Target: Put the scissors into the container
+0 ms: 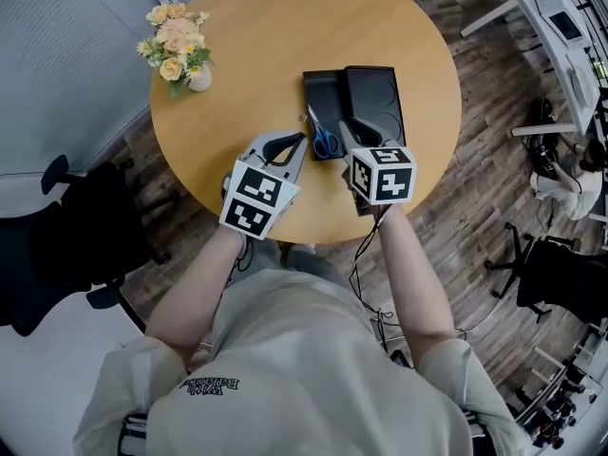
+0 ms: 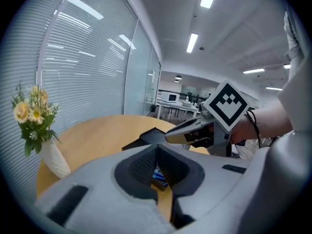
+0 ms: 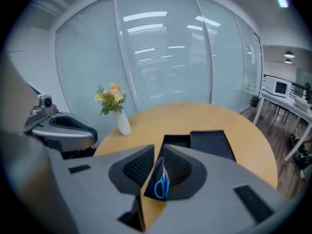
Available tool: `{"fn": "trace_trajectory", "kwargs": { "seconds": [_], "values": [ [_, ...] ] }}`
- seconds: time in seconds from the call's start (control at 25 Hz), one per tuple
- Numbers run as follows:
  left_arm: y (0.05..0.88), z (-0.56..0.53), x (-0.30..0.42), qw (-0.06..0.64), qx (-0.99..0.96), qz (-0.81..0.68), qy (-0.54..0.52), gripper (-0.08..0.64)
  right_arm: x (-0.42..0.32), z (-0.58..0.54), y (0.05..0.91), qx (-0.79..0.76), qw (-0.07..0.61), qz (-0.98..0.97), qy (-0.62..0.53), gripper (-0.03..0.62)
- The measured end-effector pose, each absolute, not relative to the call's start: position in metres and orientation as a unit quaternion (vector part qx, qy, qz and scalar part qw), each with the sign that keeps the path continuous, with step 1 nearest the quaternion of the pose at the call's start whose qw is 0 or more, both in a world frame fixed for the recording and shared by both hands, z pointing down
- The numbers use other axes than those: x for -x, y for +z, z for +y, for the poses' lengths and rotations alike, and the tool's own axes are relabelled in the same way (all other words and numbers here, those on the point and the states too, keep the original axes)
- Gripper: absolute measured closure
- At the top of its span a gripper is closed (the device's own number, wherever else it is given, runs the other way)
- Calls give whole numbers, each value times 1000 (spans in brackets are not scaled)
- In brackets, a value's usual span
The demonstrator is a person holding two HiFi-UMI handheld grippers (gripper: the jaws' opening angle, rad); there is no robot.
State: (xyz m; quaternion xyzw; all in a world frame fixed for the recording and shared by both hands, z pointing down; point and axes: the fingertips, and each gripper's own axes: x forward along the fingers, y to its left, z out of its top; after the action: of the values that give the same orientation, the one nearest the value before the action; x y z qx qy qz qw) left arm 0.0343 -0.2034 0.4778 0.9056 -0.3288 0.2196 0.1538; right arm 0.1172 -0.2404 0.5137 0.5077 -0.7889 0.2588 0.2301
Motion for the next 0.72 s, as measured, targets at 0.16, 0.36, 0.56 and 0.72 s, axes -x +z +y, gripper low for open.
{"fn": "trace_trajectory", "kwargs": {
  "seconds": [0.16,0.36,0.56,0.72],
  "values": [
    [447,-201,-34,128,-911,-335,205,535,-119,-235,466,-516,178,-804,236,525],
    [391,-192,-34,89,-923,-333,174,535,-116,-225,401,-521,123,-823,192,533],
    [337,-184,-34,29,-928,-341,149,535,-115,-204,337,-512,61,-840,171,543],
    [305,-172,-37,-11,-930,-340,138,535,-114,-185,294,-506,29,-850,140,545]
  ]
}}
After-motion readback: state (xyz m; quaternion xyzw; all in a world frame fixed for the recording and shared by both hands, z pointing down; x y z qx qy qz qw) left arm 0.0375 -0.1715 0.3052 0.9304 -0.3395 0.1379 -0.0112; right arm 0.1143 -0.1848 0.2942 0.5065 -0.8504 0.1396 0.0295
